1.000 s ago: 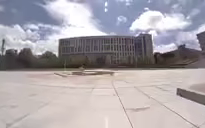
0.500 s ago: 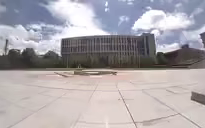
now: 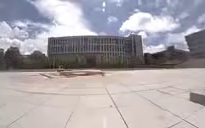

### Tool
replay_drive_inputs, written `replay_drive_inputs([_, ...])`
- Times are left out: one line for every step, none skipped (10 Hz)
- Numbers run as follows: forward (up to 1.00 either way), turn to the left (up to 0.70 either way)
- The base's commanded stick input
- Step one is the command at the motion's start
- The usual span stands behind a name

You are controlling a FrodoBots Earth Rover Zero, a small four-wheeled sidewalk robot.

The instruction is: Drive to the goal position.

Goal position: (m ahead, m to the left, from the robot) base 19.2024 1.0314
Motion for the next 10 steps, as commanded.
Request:
replay_drive_inputs([0.70,-0.35])
replay_drive_inputs([0.70,-0.35])
replay_drive_inputs([0.70,-0.35])
replay_drive_inputs([0.70,-0.10])
replay_drive_inputs([0.70,0.15])
replay_drive_inputs([0.70,0.13])
replay_drive_inputs([0.70,0.00])
replay_drive_inputs([0.70,0.00])
replay_drive_inputs([0.70,0.00])
replay_drive_inputs([0.70,0.00])
